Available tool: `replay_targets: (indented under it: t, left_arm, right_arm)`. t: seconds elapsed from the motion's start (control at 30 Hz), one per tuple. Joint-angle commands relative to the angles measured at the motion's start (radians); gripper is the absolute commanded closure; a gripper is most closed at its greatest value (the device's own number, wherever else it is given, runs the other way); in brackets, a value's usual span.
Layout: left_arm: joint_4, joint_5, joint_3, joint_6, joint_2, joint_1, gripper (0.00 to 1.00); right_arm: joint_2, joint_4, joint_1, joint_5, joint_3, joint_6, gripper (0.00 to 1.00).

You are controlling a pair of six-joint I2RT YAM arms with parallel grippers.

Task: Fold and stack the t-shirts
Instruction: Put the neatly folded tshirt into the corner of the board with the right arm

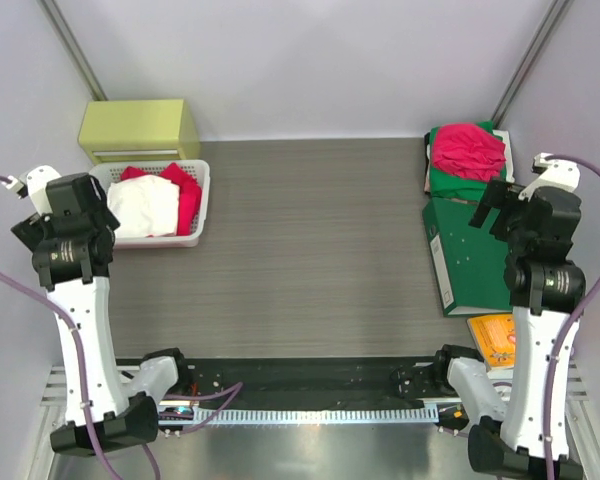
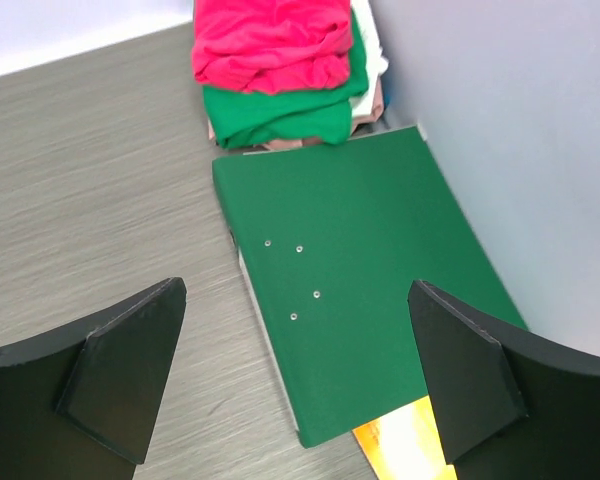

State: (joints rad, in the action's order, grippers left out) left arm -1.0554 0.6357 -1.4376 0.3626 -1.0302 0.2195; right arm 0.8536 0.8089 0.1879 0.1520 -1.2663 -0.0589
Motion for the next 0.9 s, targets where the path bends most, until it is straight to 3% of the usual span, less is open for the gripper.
replay_targets:
  t: [0.0, 0.13, 0.2, 0.37, 0.6, 0.8, 0.87]
  left_arm:
    - [0.040, 0.079, 0.017, 0.009, -0.037, 0.007, 0.06]
    - [0.020, 0.065, 0.026, -0.040, -0.076, 0.006, 0.04]
    - [0.053, -0.050, 0.043, -0.109, -0.044, 0.004, 0.02]
    - [0.169, -0.133, 0.117, -0.116, 0.065, 0.007, 0.00]
    - [0.156, -0.179, 0.115, -0.181, 0.015, 0.007, 0.03]
    - [0.380, -0.298, 0.308, -0.261, 0.147, 0.007, 0.07]
    - [0.253, -0.252, 0.251, -0.219, 0.067, 0.007, 0.04]
  right_arm:
    - [-0.024, -0.060, 0.004, 0.058, 0.038, 0.071, 0.00]
    - [-0.044, -0.065, 0.004, 0.063, 0.097, 0.090, 0.00]
    - [-0.059, -0.074, 0.004, 0.046, 0.137, 0.074, 0.00]
    - [-0.065, -0.085, 0.004, -0.006, 0.166, 0.062, 0.00]
    - [-0.048, -0.089, 0.002, -0.014, 0.192, 0.059, 0.00]
    - [-0.057, -0.093, 0.004, -0.057, 0.232, 0.036, 0.00]
    - [-0.064, -0.096, 0.004, -0.066, 0.257, 0.045, 0.00]
